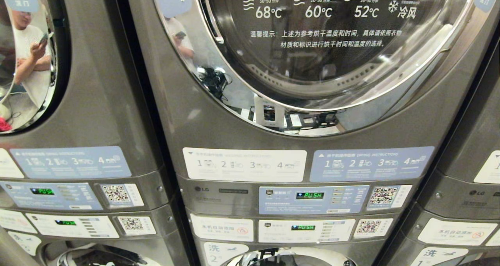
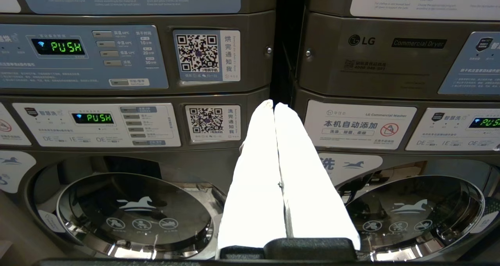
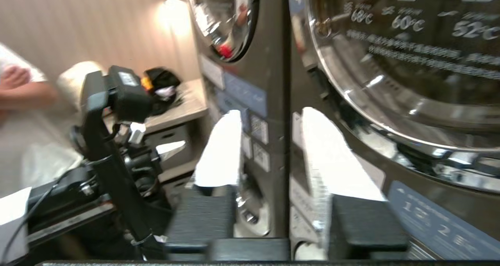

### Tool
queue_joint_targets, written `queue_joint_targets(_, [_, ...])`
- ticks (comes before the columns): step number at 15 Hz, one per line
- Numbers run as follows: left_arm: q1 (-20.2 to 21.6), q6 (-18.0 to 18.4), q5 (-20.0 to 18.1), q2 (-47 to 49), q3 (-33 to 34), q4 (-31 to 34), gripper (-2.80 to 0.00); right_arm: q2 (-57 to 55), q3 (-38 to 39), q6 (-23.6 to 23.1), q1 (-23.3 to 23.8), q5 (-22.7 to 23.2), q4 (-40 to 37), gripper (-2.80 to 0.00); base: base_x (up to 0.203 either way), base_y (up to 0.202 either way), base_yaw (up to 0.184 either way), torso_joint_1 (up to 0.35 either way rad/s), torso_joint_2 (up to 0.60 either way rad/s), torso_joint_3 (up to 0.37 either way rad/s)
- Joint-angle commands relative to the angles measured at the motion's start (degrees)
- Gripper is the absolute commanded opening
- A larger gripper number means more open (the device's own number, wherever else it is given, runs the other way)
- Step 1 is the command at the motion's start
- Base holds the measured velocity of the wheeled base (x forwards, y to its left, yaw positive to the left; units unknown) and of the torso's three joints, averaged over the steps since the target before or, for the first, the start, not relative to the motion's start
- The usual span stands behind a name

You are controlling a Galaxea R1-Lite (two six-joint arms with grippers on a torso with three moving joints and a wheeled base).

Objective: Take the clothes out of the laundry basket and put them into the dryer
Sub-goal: Open the dryer

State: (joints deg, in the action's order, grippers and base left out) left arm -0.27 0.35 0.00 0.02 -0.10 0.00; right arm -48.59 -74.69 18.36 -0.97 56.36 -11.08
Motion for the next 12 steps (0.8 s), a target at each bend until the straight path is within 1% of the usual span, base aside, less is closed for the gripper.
queue_joint_targets(1, [0.0, 0.0, 0.0, 0.0, 0.0, 0.0, -2.8, -9.1, -1.9, -0.8, -4.1, 0.9, 0.6, 0.0, 0.0, 0.0, 0.0, 0.0, 0.0, 0.0])
queue_joint_targets(2, [0.0, 0.0, 0.0, 0.0, 0.0, 0.0, -2.8, -11.6, -1.7, -2.9, -7.1, 0.7, 1.8, 0.0, 0.0, 0.0, 0.0, 0.0, 0.0, 0.0])
queue_joint_targets(3, [0.0, 0.0, 0.0, 0.0, 0.0, 0.0, -2.8, -15.0, -1.4, -6.9, -9.0, -0.4, 3.2, 0.0, 0.0, 0.0, 0.0, 0.0, 0.0, 0.0])
queue_joint_targets(4, [0.0, 0.0, 0.0, 0.0, 0.0, 0.0, -2.8, -18.4, -1.3, -11.5, -11.1, -2.7, 5.1, 0.0, 0.0, 0.0, 0.0, 0.0, 0.0, 0.0])
queue_joint_targets(6, [0.0, 0.0, 0.0, 0.0, 0.0, 0.0, -2.8, -23.7, -1.5, -17.3, -18.1, -9.1, 10.0, 0.0, 0.0, 0.0, 0.0, 0.0, 0.0, 0.0])
queue_joint_targets(7, [0.0, 0.0, 0.0, 0.0, 0.0, 0.0, -2.8, -26.7, -2.0, -18.9, -20.5, -11.9, 13.6, 0.0, 0.0, 0.0, 0.0, 0.0, 0.0, 0.0])
queue_joint_targets(9, [0.0, 0.0, 0.0, 0.0, 0.0, 0.0, -2.8, -30.3, -3.2, -20.5, -24.3, -14.9, 18.7, 0.0, 0.0, 0.0, 0.0, 0.0, 0.0, 0.0])
queue_joint_targets(10, [0.0, 0.0, 0.0, 0.0, 0.0, 0.0, -2.8, -31.0, -3.6, -20.7, -26.1, -16.5, 19.2, 0.0, 0.0, 0.0, 0.0, 0.0, 0.0, 0.0])
queue_joint_targets(12, [0.0, 0.0, 0.0, 0.0, 0.0, 0.0, -2.8, -33.4, -5.2, -20.8, -29.3, -21.4, 19.4, 0.0, 0.0, 0.0, 0.0, 0.0, 0.0, 0.0])
